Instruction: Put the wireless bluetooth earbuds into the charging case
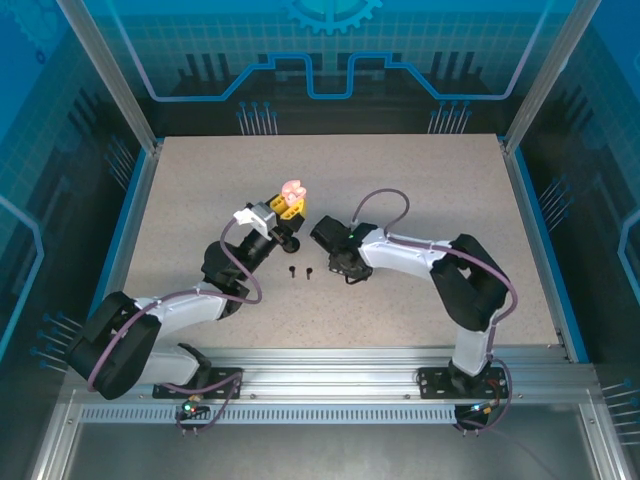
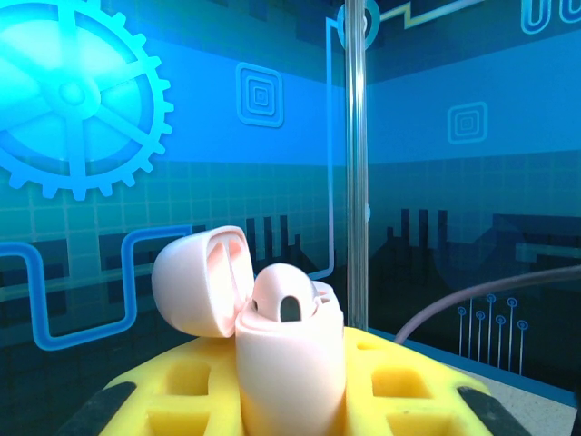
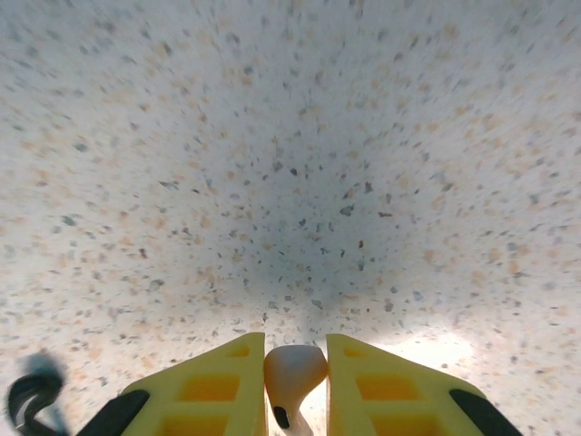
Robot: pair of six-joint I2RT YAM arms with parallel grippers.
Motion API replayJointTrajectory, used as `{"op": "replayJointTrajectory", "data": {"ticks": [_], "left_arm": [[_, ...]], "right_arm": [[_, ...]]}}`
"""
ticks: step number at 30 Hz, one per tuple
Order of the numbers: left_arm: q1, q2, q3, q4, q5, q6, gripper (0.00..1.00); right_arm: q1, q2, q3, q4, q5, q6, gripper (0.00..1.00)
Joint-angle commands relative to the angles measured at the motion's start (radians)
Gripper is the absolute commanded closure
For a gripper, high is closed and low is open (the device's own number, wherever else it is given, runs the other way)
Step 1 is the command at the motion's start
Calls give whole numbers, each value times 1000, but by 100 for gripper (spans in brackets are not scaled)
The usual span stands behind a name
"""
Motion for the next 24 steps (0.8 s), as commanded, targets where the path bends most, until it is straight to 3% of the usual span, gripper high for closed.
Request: {"op": "replayJointTrajectory", "data": {"ticks": [1, 13, 24], "left_arm": [[8, -22, -5, 40, 3, -17, 100], [8, -12, 7, 40, 54, -25, 100], [1, 11, 7, 41, 135, -31, 100]], "right_arm": [[-6, -86, -18, -2, 73, -34, 81], [-39, -396, 36, -32, 153, -241, 81], [-40, -491, 228, 6, 106, -422, 81]]}}
